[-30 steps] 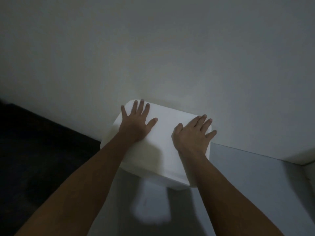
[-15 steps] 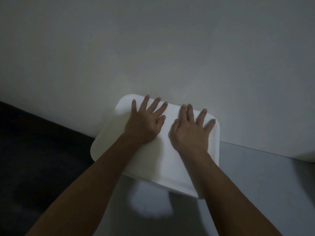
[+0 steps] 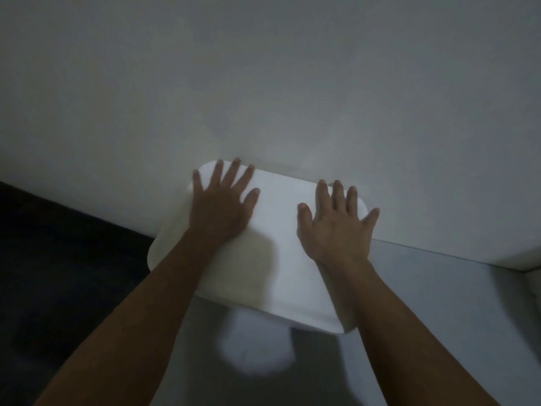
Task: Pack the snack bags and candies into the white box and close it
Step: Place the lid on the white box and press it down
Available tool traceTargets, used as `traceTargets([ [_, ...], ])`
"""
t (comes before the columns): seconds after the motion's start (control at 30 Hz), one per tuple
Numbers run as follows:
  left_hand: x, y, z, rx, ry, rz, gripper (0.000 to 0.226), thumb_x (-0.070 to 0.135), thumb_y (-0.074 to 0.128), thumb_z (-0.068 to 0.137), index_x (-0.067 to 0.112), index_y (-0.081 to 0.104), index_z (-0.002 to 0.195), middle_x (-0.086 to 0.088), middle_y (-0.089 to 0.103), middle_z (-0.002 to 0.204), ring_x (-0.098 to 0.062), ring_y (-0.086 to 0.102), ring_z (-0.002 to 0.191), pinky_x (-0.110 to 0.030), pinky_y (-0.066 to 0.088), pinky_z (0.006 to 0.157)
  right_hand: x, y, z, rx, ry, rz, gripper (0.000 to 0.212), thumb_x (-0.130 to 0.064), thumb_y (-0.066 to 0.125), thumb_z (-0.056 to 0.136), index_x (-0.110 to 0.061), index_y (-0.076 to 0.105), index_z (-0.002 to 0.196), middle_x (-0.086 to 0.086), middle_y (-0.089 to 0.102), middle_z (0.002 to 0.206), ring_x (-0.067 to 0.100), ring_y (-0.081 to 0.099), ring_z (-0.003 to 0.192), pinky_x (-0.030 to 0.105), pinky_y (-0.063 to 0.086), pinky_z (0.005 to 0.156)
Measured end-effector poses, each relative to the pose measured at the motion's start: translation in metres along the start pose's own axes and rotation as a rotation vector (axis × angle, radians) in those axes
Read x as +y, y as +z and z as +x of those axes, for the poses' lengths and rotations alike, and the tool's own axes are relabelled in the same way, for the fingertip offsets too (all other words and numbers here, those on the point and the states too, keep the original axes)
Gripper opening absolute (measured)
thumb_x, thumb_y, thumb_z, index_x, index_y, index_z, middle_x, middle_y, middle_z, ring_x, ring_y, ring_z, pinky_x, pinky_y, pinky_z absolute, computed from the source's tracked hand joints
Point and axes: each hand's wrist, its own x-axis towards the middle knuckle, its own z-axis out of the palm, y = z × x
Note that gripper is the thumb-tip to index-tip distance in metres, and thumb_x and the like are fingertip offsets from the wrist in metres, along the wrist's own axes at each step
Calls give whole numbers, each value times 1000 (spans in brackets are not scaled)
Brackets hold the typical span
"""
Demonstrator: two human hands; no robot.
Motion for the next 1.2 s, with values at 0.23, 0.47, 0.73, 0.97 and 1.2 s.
traceTargets([
  [0.23,-34,-18,-34,-102,-248,-141,62,58,23,95,29,19,151,7,10,161,-33,33,139,-59,35,102,24,-11,-20,-88,20,187,75,-54,20,97,-9,-1,153,2,-7,163,19,-11,149,52,20,117],
  [0.47,-44,-39,-76,-247,-241,-204,69,58,22,95,23,6,153,-5,5,161,-39,39,132,-52,35,103,29,-12,-57,-131,86,190,71,-52,21,98,-13,-2,153,-3,-9,162,38,2,147,60,18,114],
  [0.73,6,-30,-101,-106,-222,-17,72,44,12,91,3,28,148,-18,23,157,-35,14,146,-61,8,115,4,-13,-94,-91,36,36,67,-48,18,98,-10,8,153,9,3,162,38,-6,147,66,8,113],
  [0.97,52,-29,-128,-99,-199,-51,69,50,8,89,23,14,153,-7,13,161,-32,7,148,-62,5,115,-15,-8,-119,-73,3,-45,74,-57,12,93,-13,8,153,13,3,162,39,0,148,70,9,109],
  [1.2,50,-30,-125,-108,-197,-93,64,51,16,92,28,18,152,-5,15,161,-30,8,148,-61,5,116,-11,-11,-117,-96,-4,-35,73,-56,15,93,-16,9,153,10,5,162,35,1,148,66,13,110],
])
